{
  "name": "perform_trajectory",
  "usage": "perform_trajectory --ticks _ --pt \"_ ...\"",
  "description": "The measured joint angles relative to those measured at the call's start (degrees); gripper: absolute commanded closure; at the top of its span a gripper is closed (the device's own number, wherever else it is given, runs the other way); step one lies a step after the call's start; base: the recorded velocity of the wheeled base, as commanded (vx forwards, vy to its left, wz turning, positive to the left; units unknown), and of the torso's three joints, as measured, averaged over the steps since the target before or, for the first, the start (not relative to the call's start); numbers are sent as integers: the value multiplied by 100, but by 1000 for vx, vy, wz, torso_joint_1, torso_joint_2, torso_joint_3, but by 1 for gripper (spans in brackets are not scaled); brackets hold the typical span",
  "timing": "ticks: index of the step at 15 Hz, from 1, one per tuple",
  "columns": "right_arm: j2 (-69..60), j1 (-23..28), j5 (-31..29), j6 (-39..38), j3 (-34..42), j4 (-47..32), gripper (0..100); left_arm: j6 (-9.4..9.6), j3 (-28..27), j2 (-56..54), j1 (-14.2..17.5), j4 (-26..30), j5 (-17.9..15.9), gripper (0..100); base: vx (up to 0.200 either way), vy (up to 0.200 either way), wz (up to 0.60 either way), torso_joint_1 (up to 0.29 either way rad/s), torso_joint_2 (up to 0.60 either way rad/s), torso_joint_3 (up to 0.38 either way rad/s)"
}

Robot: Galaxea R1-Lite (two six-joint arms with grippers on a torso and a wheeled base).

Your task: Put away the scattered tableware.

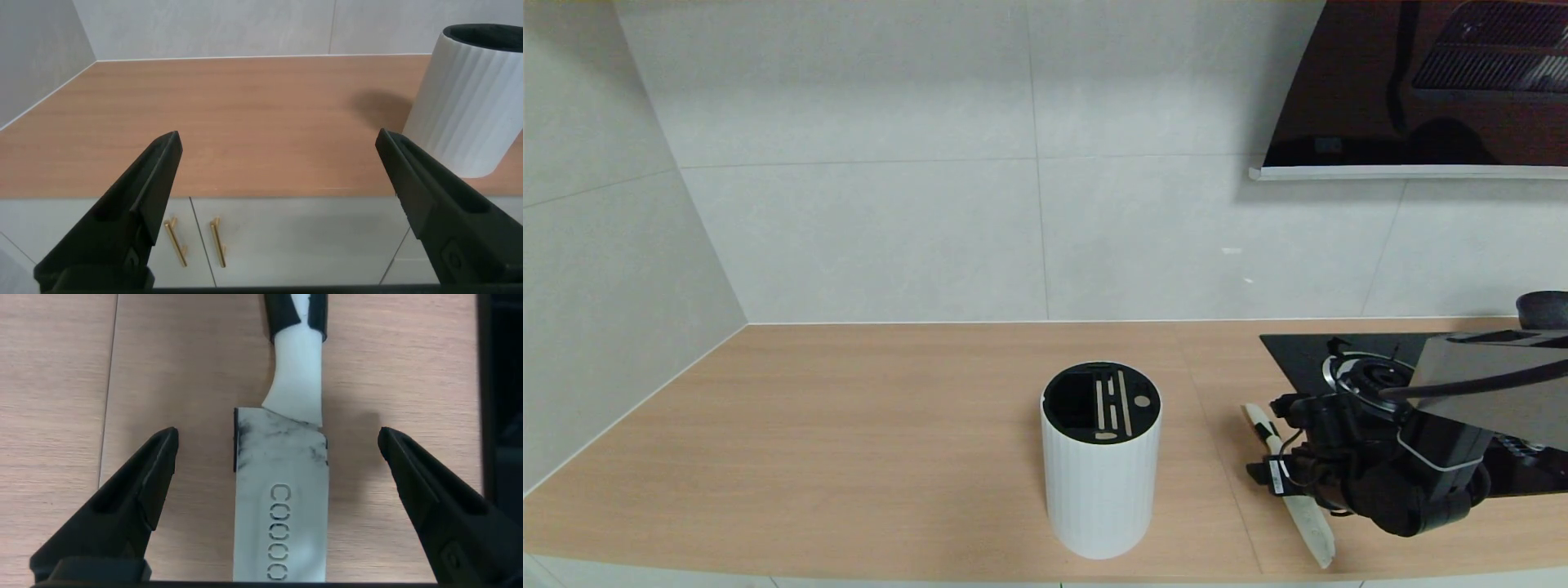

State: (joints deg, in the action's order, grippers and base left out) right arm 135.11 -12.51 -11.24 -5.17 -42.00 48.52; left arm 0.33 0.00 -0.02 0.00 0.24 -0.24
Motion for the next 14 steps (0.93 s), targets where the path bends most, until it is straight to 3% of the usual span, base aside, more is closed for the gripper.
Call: perform_trajectory --ticks 9,14 --pt "-55 0 18 -106 -17 -32 100 2 0 0 0 2 0 0 0 0 0 0 0 0" --pt "-950 -33 154 -187 283 -56 100 0 0 0 0 2 0 0 0 0 0 0 0 0"
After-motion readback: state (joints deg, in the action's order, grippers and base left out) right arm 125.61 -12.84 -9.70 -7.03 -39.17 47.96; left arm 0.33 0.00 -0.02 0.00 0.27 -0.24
